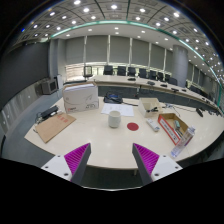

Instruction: Pour water

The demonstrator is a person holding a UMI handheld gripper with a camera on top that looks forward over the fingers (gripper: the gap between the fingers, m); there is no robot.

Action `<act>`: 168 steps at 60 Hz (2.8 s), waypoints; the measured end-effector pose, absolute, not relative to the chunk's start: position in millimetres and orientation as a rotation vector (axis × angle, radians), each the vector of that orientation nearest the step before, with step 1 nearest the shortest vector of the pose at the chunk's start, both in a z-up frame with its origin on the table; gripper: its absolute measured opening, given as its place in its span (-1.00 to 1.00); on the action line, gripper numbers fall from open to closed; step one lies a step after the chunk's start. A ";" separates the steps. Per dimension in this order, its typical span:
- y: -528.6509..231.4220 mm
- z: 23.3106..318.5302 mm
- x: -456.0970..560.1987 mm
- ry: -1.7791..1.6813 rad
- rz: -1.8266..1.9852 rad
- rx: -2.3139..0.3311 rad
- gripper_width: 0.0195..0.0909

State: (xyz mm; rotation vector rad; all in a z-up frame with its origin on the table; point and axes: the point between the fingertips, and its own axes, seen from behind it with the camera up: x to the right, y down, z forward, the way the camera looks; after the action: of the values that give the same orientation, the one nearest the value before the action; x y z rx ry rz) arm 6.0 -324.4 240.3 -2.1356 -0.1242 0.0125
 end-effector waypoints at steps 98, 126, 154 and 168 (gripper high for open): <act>-148.8 107.5 403.2 0.033 -0.132 -2.004 -0.57; -5.9 238.8 282.2 -0.426 -0.793 -1.822 -0.57; 99.0 214.2 141.0 -1.270 -1.535 -1.333 -0.57; 112.0 192.8 133.4 -1.510 -1.727 -1.159 -0.57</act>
State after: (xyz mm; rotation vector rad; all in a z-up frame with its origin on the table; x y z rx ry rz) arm 133.4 112.0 192.8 -1.1591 -1.5103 -1.7274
